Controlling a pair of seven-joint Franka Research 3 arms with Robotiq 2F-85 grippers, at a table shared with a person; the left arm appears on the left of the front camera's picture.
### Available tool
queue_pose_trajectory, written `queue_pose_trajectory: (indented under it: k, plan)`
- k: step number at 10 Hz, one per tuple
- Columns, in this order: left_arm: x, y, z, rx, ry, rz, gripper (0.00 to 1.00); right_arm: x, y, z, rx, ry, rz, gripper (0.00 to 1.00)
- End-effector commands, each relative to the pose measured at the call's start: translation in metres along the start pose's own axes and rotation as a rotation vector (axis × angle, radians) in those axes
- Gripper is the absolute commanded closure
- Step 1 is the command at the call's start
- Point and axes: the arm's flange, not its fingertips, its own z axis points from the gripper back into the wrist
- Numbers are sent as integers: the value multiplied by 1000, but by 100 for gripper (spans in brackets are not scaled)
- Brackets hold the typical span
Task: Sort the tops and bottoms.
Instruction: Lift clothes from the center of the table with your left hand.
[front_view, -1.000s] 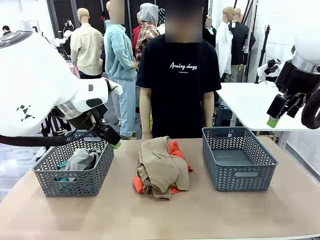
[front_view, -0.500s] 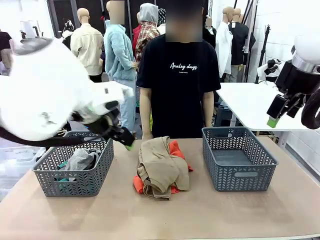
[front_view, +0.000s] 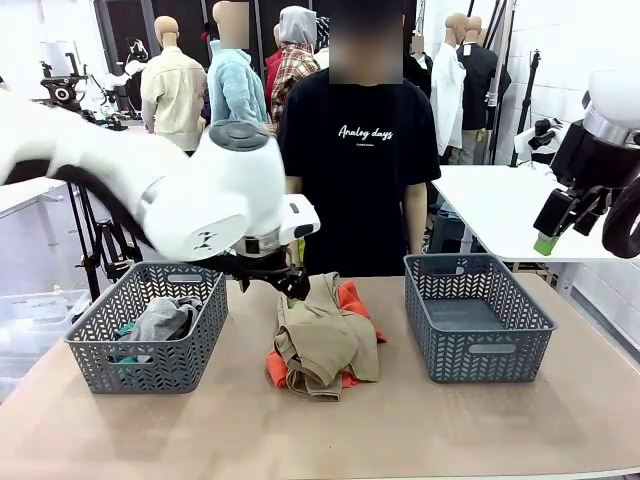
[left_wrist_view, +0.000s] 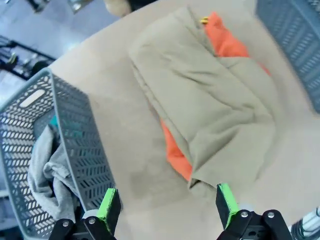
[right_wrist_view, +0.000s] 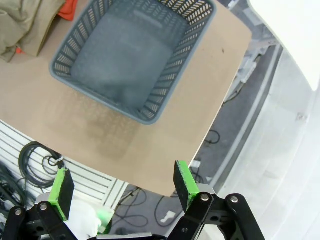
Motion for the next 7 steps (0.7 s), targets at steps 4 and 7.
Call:
queue_pose_trajectory:
  k: [4, 7]
  plan:
    - [27, -53, -46, -31, 187, 32, 0, 0, 0, 0, -5, 13, -8, 0]
    - [32, -56, -58, -65, 135, 125, 0, 0, 0, 0, -5, 13, -8, 0]
